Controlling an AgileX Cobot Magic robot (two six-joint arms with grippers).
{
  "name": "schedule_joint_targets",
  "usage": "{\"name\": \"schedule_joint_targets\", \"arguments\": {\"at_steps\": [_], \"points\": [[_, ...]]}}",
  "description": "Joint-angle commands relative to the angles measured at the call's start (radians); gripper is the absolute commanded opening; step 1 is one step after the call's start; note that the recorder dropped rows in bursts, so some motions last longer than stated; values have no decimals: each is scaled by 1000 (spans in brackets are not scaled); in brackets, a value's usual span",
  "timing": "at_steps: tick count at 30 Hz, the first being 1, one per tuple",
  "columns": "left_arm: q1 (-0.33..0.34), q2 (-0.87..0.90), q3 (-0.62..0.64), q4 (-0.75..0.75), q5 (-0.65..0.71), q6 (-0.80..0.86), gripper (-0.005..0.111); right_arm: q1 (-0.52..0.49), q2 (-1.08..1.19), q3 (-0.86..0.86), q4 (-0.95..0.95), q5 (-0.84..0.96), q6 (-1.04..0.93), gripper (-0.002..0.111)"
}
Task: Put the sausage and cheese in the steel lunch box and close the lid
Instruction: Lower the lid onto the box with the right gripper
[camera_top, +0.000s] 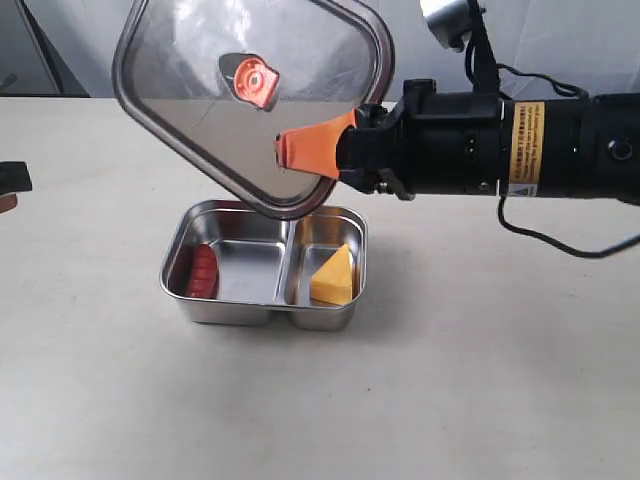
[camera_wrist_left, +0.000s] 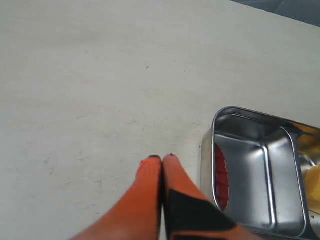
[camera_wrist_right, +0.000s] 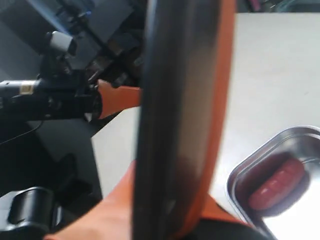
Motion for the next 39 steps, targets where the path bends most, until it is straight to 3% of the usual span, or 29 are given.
{"name": "schedule_joint_targets", "arguments": {"at_steps": [1,6,15,19,24,26,32,39], "points": [[4,3,-4,13,-6,3,0,-140,160,-130,-232,-260,180,-1],[4,3,-4,13,-80,3,0,-207,352,-314,-424,-260,546,-1],[4,3,-4,9,-265,3,0,-174,479,-363,-424,-260,552,-1],[4,3,-4,13,-388,3,0,-89,474,-361,-424,-260,552,-1],[6,3,-4,42,-371,3,0,-68,432,-270,-424,-260,552,-1],[6,3,-4,43,-332,3,0,-112,423,-267,-424,-260,552,-1],[6,3,-4,-45,-278,3,0,-117,505,-297,-424,-260,552,-1],[6,3,-4,-42,-290,3,0,-123,532,-297,-424,-260,552,-1]]}}
